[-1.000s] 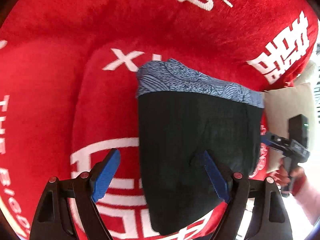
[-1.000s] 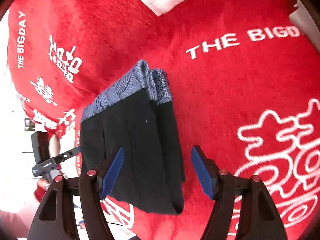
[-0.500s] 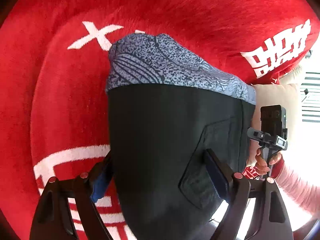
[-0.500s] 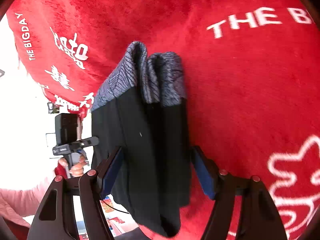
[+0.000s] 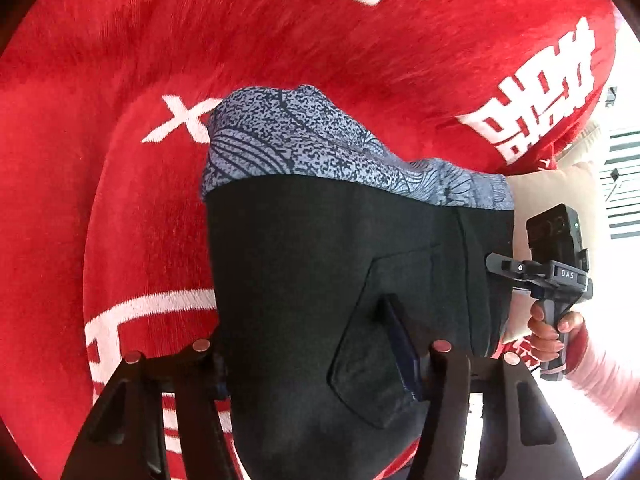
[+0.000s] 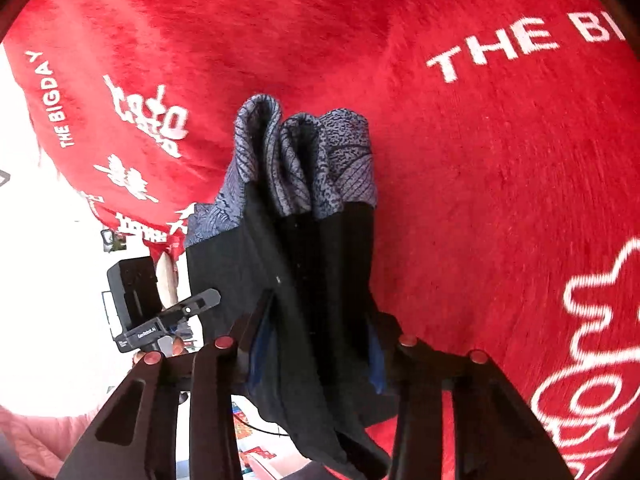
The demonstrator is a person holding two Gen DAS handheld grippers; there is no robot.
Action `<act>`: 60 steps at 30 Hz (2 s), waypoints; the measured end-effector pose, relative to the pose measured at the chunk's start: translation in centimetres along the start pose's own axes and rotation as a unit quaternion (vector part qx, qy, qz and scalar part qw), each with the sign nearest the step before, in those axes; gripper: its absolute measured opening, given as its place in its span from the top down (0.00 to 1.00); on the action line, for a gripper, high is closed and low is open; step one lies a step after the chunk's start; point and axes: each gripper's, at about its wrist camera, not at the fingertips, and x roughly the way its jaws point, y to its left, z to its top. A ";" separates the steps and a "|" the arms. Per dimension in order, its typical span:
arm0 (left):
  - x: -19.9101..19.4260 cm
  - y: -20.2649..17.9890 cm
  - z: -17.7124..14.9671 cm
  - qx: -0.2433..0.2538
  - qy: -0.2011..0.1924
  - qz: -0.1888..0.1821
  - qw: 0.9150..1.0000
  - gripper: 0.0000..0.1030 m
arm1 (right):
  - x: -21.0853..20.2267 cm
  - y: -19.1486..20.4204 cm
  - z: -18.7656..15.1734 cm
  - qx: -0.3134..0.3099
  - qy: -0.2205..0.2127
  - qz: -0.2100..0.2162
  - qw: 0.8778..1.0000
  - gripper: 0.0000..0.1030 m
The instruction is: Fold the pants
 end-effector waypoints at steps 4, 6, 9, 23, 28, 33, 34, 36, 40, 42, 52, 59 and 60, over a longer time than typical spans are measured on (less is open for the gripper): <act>-1.6 -1.1 -1.0 0.009 0.001 0.002 1.000 0.40 | -0.5 1.4 -1.4 -0.001 0.006 0.007 1.000 0.59; -2.5 -1.5 -1.7 0.009 0.000 0.000 1.000 0.40 | -0.9 1.9 -2.3 0.000 0.004 0.010 1.000 0.59; -3.8 -1.9 -3.4 0.008 0.001 -0.001 1.000 0.40 | -1.5 2.7 -4.3 0.003 0.003 0.015 1.000 0.59; -0.7 1.0 -8.8 -0.027 -0.007 0.048 0.998 0.18 | 1.2 -0.2 -9.8 -0.014 -0.006 -0.066 0.998 0.48; -1.6 0.5 -9.2 -0.026 -0.014 0.086 0.996 0.18 | 1.2 -0.1 -10.0 -0.020 -0.009 -0.084 0.996 0.45; -3.3 -0.9 -9.9 -0.032 -0.027 0.165 0.985 0.18 | 0.2 1.5 -10.4 -0.016 -0.010 -0.130 0.991 0.42; -3.7 -1.1 -10.1 -0.032 -0.029 0.176 0.983 0.18 | -0.3 1.6 -10.7 -0.012 -0.011 -0.141 0.990 0.41; -4.6 -2.2 -10.6 -0.031 -0.036 0.201 0.978 0.18 | -1.2 1.9 -11.2 -0.003 -0.014 -0.159 0.987 0.37; -5.9 -4.3 -11.5 -0.030 -0.043 0.237 0.970 0.18 | -3.3 2.5 -12.2 0.018 -0.027 -0.201 0.979 0.30; -6.4 -5.2 -12.1 -0.037 -0.046 0.245 0.968 0.18 | -4.0 2.7 -12.6 0.025 -0.030 -0.220 0.975 0.24; -7.1 -10.0 -14.5 -0.030 -0.023 0.257 0.966 0.00 | -5.2 7.2 -16.2 -0.024 -0.039 -0.308 0.950 0.00; -8.7 -12.3 -16.5 0.030 -0.018 0.306 0.951 0.00 | -4.1 11.0 -19.2 -0.038 -0.062 -0.336 0.939 0.00; -9.2 -12.6 -16.8 0.035 -0.018 0.311 0.950 0.00 | -4.0 11.8 -19.6 -0.043 -0.059 -0.344 0.936 0.00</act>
